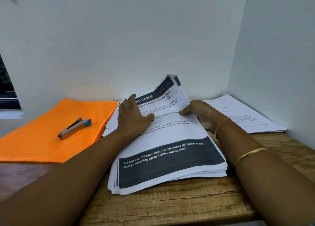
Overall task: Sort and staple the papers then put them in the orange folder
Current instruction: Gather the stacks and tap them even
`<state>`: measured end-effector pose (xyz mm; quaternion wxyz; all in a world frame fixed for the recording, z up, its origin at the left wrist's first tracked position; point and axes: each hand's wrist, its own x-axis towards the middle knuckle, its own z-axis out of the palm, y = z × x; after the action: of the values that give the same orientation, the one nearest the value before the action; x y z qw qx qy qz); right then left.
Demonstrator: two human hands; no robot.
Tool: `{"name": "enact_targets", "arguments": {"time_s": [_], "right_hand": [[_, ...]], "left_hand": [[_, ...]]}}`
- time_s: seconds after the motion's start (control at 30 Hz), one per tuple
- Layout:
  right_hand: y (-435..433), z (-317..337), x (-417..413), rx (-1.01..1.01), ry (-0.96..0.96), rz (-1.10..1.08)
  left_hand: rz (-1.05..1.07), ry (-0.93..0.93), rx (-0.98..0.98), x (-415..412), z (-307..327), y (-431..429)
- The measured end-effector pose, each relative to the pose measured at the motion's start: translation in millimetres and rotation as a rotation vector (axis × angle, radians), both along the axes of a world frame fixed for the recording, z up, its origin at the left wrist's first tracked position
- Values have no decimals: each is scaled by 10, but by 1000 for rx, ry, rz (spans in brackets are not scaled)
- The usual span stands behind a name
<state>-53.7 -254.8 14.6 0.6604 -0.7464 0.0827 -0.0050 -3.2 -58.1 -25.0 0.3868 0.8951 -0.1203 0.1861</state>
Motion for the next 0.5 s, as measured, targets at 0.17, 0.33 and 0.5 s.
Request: {"name": "enact_targets", "arguments": {"time_s": [0.17,0.33,0.5], "right_hand": [[-169,11,3,185,-74,-130],[-238,17,32,287,-181,-242],[-216,12,14,291,-199,-278]], "left_hand": [[-4,89,-411,-14,131,106],[-473,773,-776,-162,255,160],[-452,628,-747,-102,219,136]]}}
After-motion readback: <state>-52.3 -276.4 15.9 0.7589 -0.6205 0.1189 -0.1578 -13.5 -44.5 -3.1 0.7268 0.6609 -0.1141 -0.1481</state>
